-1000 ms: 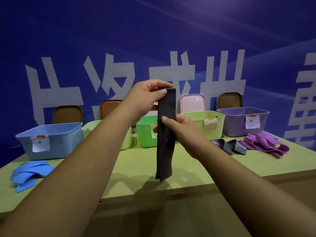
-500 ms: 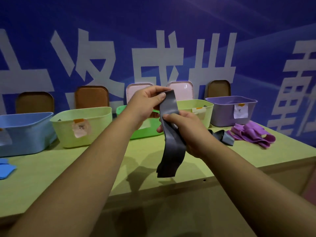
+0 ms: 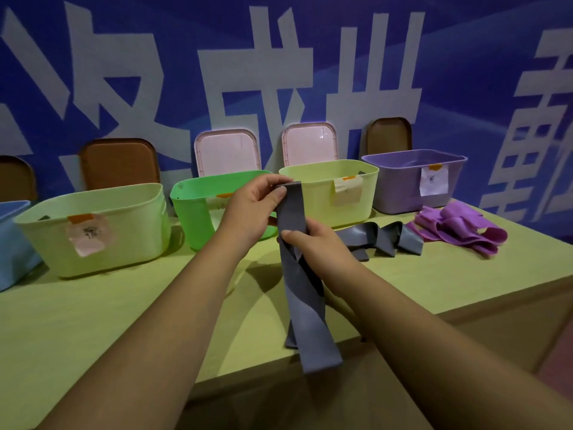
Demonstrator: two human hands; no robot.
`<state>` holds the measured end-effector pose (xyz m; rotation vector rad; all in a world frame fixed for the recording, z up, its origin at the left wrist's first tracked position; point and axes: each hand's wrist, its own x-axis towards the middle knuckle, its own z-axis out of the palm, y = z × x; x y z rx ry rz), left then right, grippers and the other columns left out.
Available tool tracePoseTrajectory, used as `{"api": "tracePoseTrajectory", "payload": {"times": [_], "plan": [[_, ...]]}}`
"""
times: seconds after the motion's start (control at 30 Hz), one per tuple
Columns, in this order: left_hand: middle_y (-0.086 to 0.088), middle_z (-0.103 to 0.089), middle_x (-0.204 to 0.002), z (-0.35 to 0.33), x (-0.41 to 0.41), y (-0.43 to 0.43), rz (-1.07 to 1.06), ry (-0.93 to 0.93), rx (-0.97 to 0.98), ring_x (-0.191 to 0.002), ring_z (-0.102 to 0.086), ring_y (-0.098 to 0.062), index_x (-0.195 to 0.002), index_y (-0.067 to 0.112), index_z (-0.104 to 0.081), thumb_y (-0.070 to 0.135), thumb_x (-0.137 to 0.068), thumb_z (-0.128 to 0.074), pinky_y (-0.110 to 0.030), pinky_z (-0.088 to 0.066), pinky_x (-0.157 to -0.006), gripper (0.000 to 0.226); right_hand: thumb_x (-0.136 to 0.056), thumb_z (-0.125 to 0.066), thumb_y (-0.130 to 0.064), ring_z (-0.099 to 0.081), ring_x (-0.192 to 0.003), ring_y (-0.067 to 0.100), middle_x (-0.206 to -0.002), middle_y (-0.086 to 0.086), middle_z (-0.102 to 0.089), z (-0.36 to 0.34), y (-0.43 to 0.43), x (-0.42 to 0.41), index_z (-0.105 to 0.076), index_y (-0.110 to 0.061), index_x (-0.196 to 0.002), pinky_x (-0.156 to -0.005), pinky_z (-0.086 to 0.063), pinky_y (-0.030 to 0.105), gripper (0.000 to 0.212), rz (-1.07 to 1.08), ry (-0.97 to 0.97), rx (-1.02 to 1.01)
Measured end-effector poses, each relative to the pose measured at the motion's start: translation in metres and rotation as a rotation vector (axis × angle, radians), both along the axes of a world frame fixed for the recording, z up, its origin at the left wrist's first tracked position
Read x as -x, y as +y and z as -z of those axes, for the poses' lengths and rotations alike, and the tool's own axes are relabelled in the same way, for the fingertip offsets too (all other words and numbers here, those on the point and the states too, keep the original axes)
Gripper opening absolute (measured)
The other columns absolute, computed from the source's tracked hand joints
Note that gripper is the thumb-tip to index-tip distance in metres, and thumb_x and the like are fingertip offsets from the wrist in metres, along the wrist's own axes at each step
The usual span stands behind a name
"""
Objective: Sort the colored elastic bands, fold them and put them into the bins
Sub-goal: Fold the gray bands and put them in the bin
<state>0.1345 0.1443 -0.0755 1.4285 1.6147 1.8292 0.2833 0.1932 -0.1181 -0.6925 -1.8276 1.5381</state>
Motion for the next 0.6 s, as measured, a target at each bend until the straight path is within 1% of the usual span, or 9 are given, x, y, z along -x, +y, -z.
{"api": "tracePoseTrajectory", "payload": {"times": [0.07, 0.13, 0.2, 0.3, 0.33, 0.4, 0.47, 0.53, 0.6], "plan": [[0.010, -0.080, -0.105, 0.008, 0.003, 0.007, -0.025, 0.012, -0.010, -0.091, -0.072, -0.007, -0.115, 0.027, -0.074, 0.009, -0.108, -0.061, -0.033, -0.061, -0.069, 0.023, -0.104, -0.068, -0.027, -0.076, -0.086, 0.021, -0.101, 0.014, -0.078, 0.004, 0.009, 0.002, -0.072, -0.016, -0.114, -0.074, -0.060, 0.034, 0.015, 0.004, 0.084, 0.084], [0.008, -0.080, -0.106, 0.014, 0.005, 0.012, -0.059, 0.050, -0.023, -0.088, -0.070, -0.007, -0.119, 0.029, -0.075, 0.012, -0.107, -0.064, -0.027, -0.056, -0.066, 0.024, -0.105, -0.068, -0.022, -0.078, -0.086, 0.027, -0.100, 0.019, -0.078, 0.006, 0.017, 0.002, -0.071, -0.010, -0.117, -0.075, -0.063, 0.039, 0.017, -0.001, 0.137, 0.129], [0.006, -0.078, -0.107, 0.016, 0.003, 0.015, -0.070, 0.055, -0.035, -0.085, -0.067, -0.008, -0.125, 0.033, -0.073, 0.017, -0.107, -0.064, -0.025, -0.054, -0.063, 0.025, -0.106, -0.066, -0.018, -0.080, -0.087, 0.031, -0.098, 0.018, -0.079, 0.005, 0.024, 0.000, -0.069, -0.008, -0.122, -0.078, -0.066, 0.043, 0.019, -0.013, 0.168, 0.153], [-0.002, -0.073, -0.110, 0.020, -0.006, 0.014, -0.035, -0.116, 0.069, -0.087, -0.070, -0.017, -0.130, 0.024, -0.066, 0.033, -0.110, -0.059, -0.030, -0.058, -0.063, 0.023, -0.107, -0.064, -0.016, -0.079, -0.093, 0.036, -0.102, 0.018, -0.080, 0.004, 0.030, -0.001, -0.069, -0.010, -0.125, -0.085, -0.066, 0.049, 0.019, -0.009, 0.213, 0.166], [-0.004, -0.074, -0.109, 0.021, -0.011, 0.012, 0.011, -0.197, 0.142, -0.090, -0.071, -0.022, -0.129, 0.018, -0.066, 0.042, -0.110, -0.057, -0.033, -0.059, -0.066, 0.032, -0.107, -0.065, -0.016, -0.079, -0.098, 0.037, -0.105, 0.017, -0.080, 0.004, 0.031, -0.001, -0.070, -0.012, -0.125, -0.090, -0.065, 0.052, 0.019, 0.003, 0.225, 0.156], [-0.006, -0.077, -0.106, 0.027, -0.018, 0.006, 0.108, -0.293, 0.325, -0.091, -0.074, -0.024, -0.126, 0.014, -0.071, 0.064, -0.103, -0.052, -0.038, -0.060, -0.076, 0.058, -0.107, -0.066, -0.019, -0.077, -0.106, 0.033, -0.109, 0.011, -0.081, 0.001, 0.031, -0.003, -0.072, -0.017, -0.124, -0.099, -0.061, 0.055, 0.019, 0.055, 0.235, 0.103], [-0.009, -0.079, -0.113, 0.035, -0.025, -0.004, 0.210, -0.307, 0.471, -0.098, -0.077, -0.027, -0.126, 0.016, -0.073, 0.078, -0.091, -0.050, -0.043, -0.060, -0.089, 0.075, -0.107, -0.065, -0.020, -0.078, -0.103, 0.021, -0.108, 0.003, -0.081, -0.007, 0.029, -0.007, -0.071, -0.020, -0.126, -0.099, -0.062, 0.049, 0.020, 0.105, 0.260, 0.072], [-0.014, -0.078, -0.123, 0.040, -0.034, -0.015, 0.312, -0.343, 0.522, -0.115, -0.075, -0.034, -0.130, 0.018, -0.072, 0.080, -0.088, -0.055, -0.052, -0.056, -0.106, 0.076, -0.109, -0.062, -0.015, -0.079, -0.099, 0.020, -0.106, 0.004, -0.082, -0.017, 0.026, -0.013, -0.066, -0.018, -0.130, -0.096, -0.063, 0.045, 0.022, 0.097, 0.325, 0.088], [-0.014, -0.079, -0.121, 0.037, -0.044, -0.028, 0.329, -0.254, 0.532, -0.117, -0.075, -0.034, -0.130, 0.013, -0.069, 0.064, -0.098, -0.061, -0.057, -0.053, -0.112, 0.061, -0.110, -0.058, -0.009, -0.080, -0.096, 0.026, -0.107, 0.011, -0.081, -0.030, 0.022, -0.020, -0.060, -0.018, -0.137, -0.088, -0.066, 0.044, 0.029, 0.074, 0.372, 0.091]]}}
